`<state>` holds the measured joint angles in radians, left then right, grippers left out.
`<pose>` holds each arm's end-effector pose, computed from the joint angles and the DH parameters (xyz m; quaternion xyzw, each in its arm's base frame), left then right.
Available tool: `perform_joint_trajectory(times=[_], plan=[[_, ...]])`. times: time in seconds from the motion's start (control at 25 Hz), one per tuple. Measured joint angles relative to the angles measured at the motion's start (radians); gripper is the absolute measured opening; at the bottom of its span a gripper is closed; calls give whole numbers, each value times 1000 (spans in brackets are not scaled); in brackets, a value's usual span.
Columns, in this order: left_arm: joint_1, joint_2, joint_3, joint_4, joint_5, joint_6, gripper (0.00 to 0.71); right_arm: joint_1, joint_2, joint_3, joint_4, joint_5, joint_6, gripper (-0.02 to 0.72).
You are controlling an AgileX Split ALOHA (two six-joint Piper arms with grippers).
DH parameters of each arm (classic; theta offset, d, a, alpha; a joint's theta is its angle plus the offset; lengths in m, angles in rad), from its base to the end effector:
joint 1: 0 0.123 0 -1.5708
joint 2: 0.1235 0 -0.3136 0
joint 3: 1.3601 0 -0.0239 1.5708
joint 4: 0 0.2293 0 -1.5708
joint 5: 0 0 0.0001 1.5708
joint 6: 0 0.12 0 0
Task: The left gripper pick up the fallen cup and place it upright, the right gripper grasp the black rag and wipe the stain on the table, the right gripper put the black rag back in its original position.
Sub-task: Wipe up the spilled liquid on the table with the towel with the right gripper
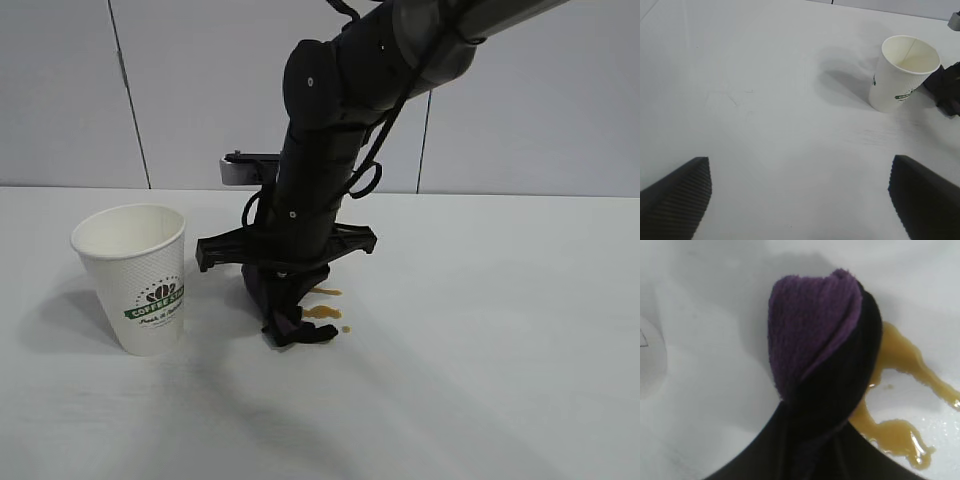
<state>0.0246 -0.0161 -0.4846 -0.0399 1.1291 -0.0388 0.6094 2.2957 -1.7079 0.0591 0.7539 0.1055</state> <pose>-0.0314 -0.0051 0.2418 -0.0261 0.8698 -0.0234 0.4921 0.3951 0.2817 0.1273 -0.2286 0.9604 0.0770 0.1393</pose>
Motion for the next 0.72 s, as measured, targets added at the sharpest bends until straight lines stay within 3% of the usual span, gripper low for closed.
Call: perform_joint_trajectory(times=[0.24,0.4,0.6,0.72], plan=[[0,0,0,0,0,0,694,-13,-2,-3,-95,62,28,106],[0,0,0,0,0,0,694,-64,-3,-6,-102,117,46,106],[0,0,0,0,0,0,694,-88,-3,-8,-53,119,51,106],[0,0,0,0,0,0,694,-88,-3,-8,62,93,51,106]])
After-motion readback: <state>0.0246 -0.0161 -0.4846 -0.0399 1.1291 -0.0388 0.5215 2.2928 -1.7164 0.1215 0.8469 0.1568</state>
